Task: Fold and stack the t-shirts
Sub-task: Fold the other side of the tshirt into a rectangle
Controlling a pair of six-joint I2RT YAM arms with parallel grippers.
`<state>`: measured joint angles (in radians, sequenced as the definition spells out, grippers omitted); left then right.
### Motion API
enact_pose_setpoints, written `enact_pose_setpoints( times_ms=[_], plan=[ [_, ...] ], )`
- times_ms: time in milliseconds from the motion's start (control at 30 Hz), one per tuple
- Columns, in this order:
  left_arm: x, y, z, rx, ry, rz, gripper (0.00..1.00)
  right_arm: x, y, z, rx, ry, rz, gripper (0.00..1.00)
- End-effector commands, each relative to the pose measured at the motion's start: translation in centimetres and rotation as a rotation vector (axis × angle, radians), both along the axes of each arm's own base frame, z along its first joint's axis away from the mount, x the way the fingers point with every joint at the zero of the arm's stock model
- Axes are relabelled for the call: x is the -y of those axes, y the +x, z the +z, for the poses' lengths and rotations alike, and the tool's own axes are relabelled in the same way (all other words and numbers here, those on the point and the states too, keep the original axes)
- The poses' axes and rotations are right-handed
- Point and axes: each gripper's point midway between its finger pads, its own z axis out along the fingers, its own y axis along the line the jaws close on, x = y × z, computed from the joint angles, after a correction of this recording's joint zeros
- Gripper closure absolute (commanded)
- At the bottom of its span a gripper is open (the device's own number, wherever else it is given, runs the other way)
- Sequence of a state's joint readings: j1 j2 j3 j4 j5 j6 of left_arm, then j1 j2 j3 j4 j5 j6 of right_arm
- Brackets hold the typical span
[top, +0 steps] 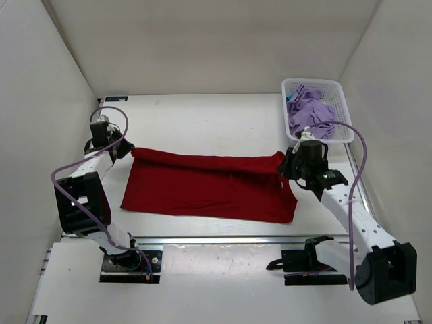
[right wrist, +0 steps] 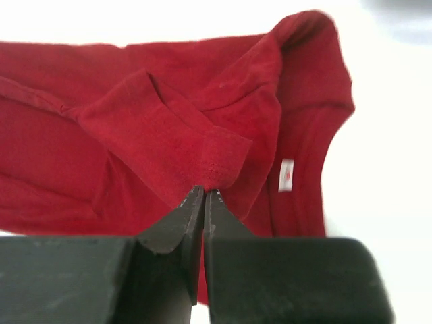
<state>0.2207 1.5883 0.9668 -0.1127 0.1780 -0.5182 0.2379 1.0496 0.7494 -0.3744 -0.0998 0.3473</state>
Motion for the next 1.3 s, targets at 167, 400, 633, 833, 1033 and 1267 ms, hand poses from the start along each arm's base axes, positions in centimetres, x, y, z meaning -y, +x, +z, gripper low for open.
enact_pose_setpoints(
  times_ms=[167, 400, 633, 833, 1033, 1267],
  plan=[
    [-0.4, -2.3, 1.8, 0.040, -0.039, 0.018, 1.00, 0.5, -4.4, -1.5, 0.006, -0.001, -0.041, 1.00],
    [-0.6, -5.2, 0.3, 0.000, -0.028, 0.052, 1.00, 0.7, -7.7, -6.1, -0.132, 0.086, -0.090, 1.00],
    [-1.0, -7.9, -3.6, -0.067, -0.163, 0.120, 0.88, -0.2, -9.9, -8.5, -0.220, 0.209, -0.119, 1.00],
    [-1.8, -8.3, -1.4, 0.045, -0.268, 0.226, 0.56, -0.8, -10.6, -8.1, -0.197, 0.197, -0.116, 0.80],
    [0.2, -7.4, 3.0, 0.230, -0.194, 0.178, 0.67, -0.4, -8.2, -4.0, -0.068, 0.152, -0.092, 0.74],
    [14.0, -7.8, 3.8, 0.250, -0.123, -0.224, 0.72, -6.4, -2.7, -2.5, 0.023, 0.088, 0.174, 0.98]
  ],
)
